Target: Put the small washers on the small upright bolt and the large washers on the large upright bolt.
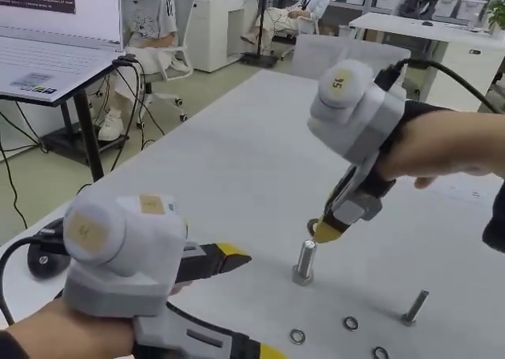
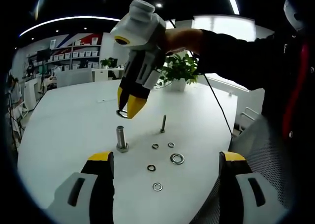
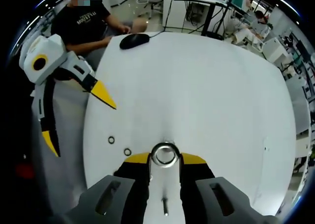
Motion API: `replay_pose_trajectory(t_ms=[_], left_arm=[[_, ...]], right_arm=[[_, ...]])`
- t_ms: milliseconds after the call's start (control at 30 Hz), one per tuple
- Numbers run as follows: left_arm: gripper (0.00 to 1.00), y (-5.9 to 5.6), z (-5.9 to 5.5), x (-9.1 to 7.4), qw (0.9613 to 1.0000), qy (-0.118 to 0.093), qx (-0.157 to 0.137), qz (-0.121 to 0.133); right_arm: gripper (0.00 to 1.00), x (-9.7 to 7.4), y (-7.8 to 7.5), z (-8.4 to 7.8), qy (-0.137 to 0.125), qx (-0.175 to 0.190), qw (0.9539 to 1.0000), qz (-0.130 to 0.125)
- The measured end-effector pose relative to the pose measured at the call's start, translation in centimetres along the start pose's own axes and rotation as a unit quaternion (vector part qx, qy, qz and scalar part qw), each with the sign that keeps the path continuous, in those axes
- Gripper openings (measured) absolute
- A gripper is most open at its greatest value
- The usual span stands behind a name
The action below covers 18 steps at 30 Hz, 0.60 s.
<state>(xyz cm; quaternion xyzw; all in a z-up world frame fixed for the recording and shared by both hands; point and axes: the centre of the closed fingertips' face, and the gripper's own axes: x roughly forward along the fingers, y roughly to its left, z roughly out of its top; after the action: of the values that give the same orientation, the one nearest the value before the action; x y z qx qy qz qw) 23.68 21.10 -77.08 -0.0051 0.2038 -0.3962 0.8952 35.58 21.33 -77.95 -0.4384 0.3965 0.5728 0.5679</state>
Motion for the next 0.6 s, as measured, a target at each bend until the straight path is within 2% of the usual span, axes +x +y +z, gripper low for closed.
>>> replay_pose_trajectory(t_ms=[600], left_arm=[[0.88,0.0,0.0,0.2,1.0,0.0,-0.004,-0.005]], right_arm=[[0.23,2.7,-0.5,-0.7,0.025,-0.004,0.9996,0.014]])
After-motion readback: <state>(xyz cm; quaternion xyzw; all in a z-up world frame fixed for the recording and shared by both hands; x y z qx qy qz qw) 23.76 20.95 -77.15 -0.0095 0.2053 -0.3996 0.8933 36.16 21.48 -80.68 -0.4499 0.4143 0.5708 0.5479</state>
